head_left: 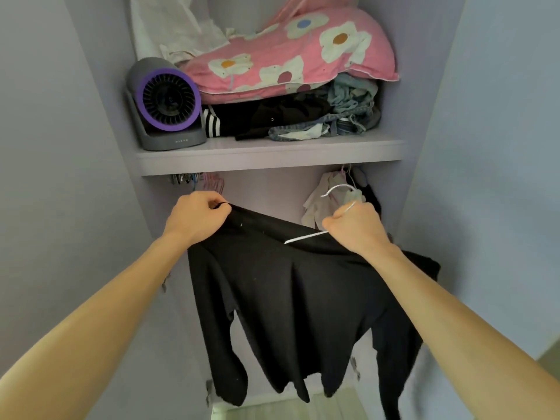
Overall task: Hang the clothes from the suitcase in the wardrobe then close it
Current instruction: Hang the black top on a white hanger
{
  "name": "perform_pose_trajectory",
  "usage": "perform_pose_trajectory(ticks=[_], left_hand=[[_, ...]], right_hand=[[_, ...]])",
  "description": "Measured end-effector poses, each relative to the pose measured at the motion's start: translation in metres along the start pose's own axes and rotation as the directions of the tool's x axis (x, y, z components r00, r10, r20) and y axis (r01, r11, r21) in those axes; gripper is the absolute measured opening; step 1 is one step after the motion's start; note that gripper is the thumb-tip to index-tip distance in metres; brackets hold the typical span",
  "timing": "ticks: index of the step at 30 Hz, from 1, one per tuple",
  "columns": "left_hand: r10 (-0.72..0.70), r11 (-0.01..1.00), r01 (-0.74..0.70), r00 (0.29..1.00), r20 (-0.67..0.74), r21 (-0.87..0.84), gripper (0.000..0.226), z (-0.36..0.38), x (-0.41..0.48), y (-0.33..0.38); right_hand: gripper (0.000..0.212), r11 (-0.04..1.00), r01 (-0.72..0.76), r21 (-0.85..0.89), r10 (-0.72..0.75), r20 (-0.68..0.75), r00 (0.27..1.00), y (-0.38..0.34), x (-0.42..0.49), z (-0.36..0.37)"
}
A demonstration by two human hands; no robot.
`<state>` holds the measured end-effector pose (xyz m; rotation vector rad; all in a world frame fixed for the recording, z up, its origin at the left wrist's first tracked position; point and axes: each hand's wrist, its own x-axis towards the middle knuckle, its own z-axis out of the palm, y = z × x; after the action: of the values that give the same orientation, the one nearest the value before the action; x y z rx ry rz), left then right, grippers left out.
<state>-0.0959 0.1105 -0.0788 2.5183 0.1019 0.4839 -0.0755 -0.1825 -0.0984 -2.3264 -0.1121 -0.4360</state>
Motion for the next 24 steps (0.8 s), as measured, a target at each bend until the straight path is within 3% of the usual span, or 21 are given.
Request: perform_pose_trajectory(ticks=[4,6,9,11,12,16,17,19,21,24], left_hand=[[0.046,0.991,-0.05,0.998,0.035,0.12,0.018,0.01,-0.004,0.024],[0.07,0.982,-0.079,0.996,0.058,0.173,0.021,0.014,-0.005,0.03],[0.072,0.994,-0.077,0.995,0.064,0.073,0.019,0.013,0.002,0.028],[0.086,0.995,-0.09,0.992,0.095,0.045,0.022,0.012,0.006,0.023],[0.089,0.994,-0.097,0.988,0.127,0.052,0.025,0.011,0.007,0.021],[0.093,0.991,-0.06,0.953,0.288,-0.122,0.031,0.011,0.002,0.015],[0.105,0.983,-0.058,0.956,0.273,-0.175,0.03,0.01,0.002,0.015],[0.112,0.967,-0.058,0.971,0.212,-0.248,0.03,0.009,0.002,0.019],[0.126,0.97,-0.069,0.963,0.238,-0.234,0.03,0.01,0.001,0.022],[0.141,0.982,-0.101,0.953,0.268,-0.157,0.027,0.015,-0.001,0.021]], right_hand=[[0.037,0.986,0.075,0.15,-0.059,-0.11,0.992,-0.026,0.008,0.005],[0.038,0.986,0.135,0.102,-0.123,-0.111,0.986,-0.04,0.016,0.003],[0.033,0.945,0.198,-0.26,-0.132,0.249,0.959,-0.048,0.018,0.007],[0.033,0.911,0.262,-0.317,-0.099,0.449,0.888,-0.046,0.015,0.012],[0.034,0.927,0.263,-0.269,-0.115,0.463,0.879,-0.047,0.015,0.01],[0.034,0.969,0.234,-0.082,-0.217,0.177,0.96,-0.06,0.029,0.001],[0.037,0.966,0.243,-0.09,-0.225,0.17,0.959,-0.062,0.03,0.001],[0.039,0.948,0.257,-0.19,-0.197,0.285,0.938,-0.06,0.027,0.007],[0.037,0.938,0.245,-0.246,-0.146,0.362,0.921,-0.054,0.023,0.015],[0.042,0.976,0.188,-0.113,-0.171,0.149,0.974,-0.053,0.026,0.015]])
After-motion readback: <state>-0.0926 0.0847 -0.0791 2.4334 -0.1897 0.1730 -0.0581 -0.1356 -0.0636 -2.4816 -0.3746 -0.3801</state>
